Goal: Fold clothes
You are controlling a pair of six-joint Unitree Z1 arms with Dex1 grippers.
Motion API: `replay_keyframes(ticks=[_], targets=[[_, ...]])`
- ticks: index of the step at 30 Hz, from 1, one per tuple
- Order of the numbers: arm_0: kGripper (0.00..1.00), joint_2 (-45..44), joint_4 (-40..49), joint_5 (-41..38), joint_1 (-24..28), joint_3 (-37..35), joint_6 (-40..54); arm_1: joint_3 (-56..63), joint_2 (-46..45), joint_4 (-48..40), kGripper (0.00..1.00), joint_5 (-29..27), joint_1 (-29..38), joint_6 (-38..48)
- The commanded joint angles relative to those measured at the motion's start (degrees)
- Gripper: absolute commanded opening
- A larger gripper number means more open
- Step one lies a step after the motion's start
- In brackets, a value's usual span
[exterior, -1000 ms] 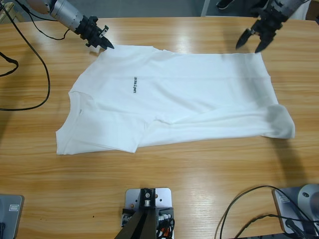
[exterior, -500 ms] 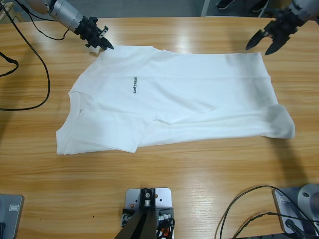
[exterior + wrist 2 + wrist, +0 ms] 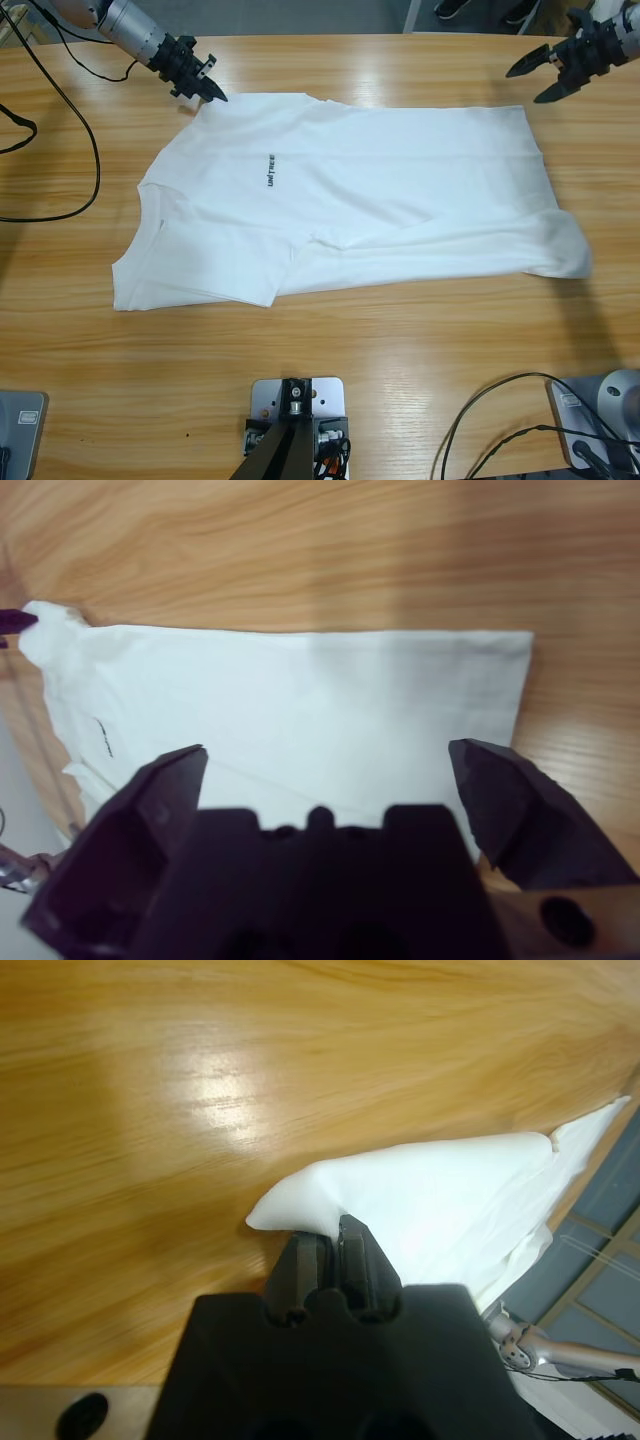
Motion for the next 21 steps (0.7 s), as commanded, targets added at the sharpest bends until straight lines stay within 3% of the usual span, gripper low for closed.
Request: replay_keyframes(ticks=[1, 21], targets=[[0.0, 2.66, 1.63, 1.27, -0.03, -32.92, 0.88, 3.31, 3.21, -0.93, 0.987, -2.13, -2.69, 0.93], [0.0, 3.03, 2.6, 1.44, -0.12, -32.92, 1.5, 1.46, 7.78, 1.48, 0.941, -14.75, -1.81, 2.69]])
